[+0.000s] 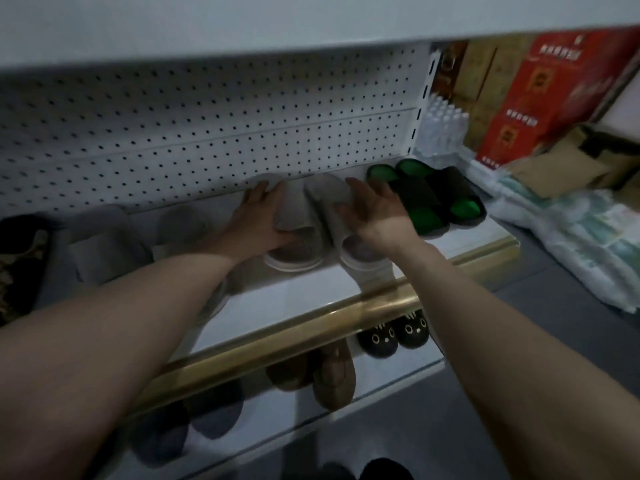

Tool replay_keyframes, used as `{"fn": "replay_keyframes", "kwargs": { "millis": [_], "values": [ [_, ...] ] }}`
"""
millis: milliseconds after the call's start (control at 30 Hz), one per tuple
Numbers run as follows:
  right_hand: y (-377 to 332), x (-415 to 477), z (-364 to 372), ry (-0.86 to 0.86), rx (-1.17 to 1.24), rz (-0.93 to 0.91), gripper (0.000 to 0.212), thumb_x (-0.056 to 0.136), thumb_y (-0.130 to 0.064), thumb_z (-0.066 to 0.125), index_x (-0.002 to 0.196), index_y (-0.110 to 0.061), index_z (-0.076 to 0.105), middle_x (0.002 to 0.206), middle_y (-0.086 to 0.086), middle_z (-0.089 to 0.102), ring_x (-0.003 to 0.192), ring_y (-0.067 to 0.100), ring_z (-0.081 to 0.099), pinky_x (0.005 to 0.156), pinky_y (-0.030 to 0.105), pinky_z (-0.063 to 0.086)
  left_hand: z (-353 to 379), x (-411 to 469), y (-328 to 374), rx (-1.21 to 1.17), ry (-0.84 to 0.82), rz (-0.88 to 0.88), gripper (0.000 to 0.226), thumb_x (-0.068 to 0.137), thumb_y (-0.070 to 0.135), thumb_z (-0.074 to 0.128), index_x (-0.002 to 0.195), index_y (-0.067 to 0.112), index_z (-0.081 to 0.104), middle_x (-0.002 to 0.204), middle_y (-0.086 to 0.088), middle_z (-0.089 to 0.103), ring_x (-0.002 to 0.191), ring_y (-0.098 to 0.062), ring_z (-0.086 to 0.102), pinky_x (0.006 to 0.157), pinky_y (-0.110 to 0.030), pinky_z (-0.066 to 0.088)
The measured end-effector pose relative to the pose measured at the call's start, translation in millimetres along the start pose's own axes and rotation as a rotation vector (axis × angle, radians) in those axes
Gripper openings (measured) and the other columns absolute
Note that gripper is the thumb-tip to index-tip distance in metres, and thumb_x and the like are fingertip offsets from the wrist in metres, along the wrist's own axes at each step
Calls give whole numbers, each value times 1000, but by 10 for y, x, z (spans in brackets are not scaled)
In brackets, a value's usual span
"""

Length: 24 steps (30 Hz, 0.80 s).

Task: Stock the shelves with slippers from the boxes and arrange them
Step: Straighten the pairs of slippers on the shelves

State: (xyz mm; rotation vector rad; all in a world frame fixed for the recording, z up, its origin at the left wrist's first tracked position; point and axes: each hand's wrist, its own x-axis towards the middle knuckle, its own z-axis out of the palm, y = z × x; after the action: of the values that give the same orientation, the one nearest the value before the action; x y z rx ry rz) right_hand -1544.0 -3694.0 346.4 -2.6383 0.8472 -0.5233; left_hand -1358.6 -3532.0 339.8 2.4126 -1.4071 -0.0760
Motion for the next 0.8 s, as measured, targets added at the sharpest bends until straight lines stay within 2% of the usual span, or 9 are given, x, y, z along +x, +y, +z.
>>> {"fn": "replay_keyframes", "kwargs": {
  "millis": [100, 267, 400, 533, 800],
  "values": [
    [-15, 18, 37, -69, -26, 9, 68, 92, -61, 52, 151, -37, 30, 155, 16, 29, 139, 40, 33, 113, 43, 33, 81, 53, -13, -7, 59, 47, 110, 71, 62, 73, 154, 23, 12, 157, -11, 19, 143, -33, 20, 116, -45, 25],
    [-33, 97, 116, -65, -40, 6, 69, 90, -60, 52, 150, -37, 28, 147, 12, 39, 131, 37, 44, 104, 41, 41, 191, 109, -19, 111, 111, 83, 102, 80, 64, 63, 154, 26, 3, 152, -15, 23, 135, -37, 31, 111, -42, 26],
    [0, 52, 288, 7, -17, 23, 73, 86, -66, 44, 152, -43, 22, 154, 11, 30, 137, 42, 34, 111, 49, 35, 233, 102, -35, 140, 145, 79, 96, 82, 67, 57, 153, 28, 6, 144, -17, 30, 126, -44, 37, 105, -47, 32],
    [-9, 3, 328, 19, -15, 70, 68, 92, -65, 43, 152, -47, 17, 160, 8, 21, 143, 42, 23, 116, 52, 26, 174, 47, 28, 151, 112, 61, 94, 83, 68, 54, 153, 28, 6, 146, -17, 28, 128, -44, 34, 106, -47, 31],
    [-29, 24, 341, 21, -32, 85, 67, 92, -66, 42, 152, -49, 17, 160, 6, 20, 145, 41, 20, 117, 52, 23, 138, 26, 37, 180, 82, 52, 94, 83, 67, 54, 153, 26, 7, 148, -19, 27, 130, -44, 33, 109, -46, 29]
  ]
}}
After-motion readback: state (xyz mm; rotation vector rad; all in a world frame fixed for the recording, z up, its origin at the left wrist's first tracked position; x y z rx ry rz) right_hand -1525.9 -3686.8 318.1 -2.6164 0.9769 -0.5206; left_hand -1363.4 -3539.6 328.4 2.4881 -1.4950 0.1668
